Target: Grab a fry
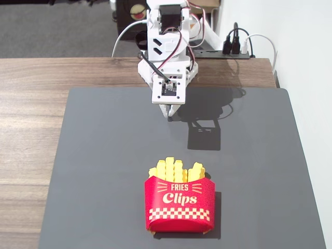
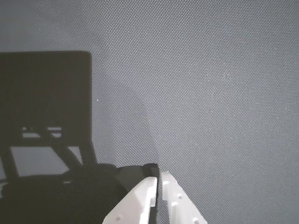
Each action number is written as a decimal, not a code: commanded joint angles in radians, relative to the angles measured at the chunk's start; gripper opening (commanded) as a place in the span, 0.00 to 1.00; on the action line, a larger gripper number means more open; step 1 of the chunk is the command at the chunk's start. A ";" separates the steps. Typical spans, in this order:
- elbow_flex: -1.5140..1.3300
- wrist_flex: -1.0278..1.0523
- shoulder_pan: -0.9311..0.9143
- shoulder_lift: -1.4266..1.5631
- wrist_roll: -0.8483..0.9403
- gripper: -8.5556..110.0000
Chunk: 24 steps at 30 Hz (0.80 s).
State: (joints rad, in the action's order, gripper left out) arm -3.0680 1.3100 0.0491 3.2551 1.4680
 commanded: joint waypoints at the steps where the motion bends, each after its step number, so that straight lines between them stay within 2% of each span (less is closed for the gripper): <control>1: 0.005 -0.003 0.000 -0.009 -0.003 0.08; 15: 0.008 -0.011 0.003 -0.031 -0.003 0.08; 21: 0.117 -0.005 0.029 -0.166 -0.049 0.08; 24: 0.219 0.009 0.046 -0.276 -0.095 0.12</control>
State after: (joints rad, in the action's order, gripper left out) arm -2.9422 1.3162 0.0844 3.0496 1.3959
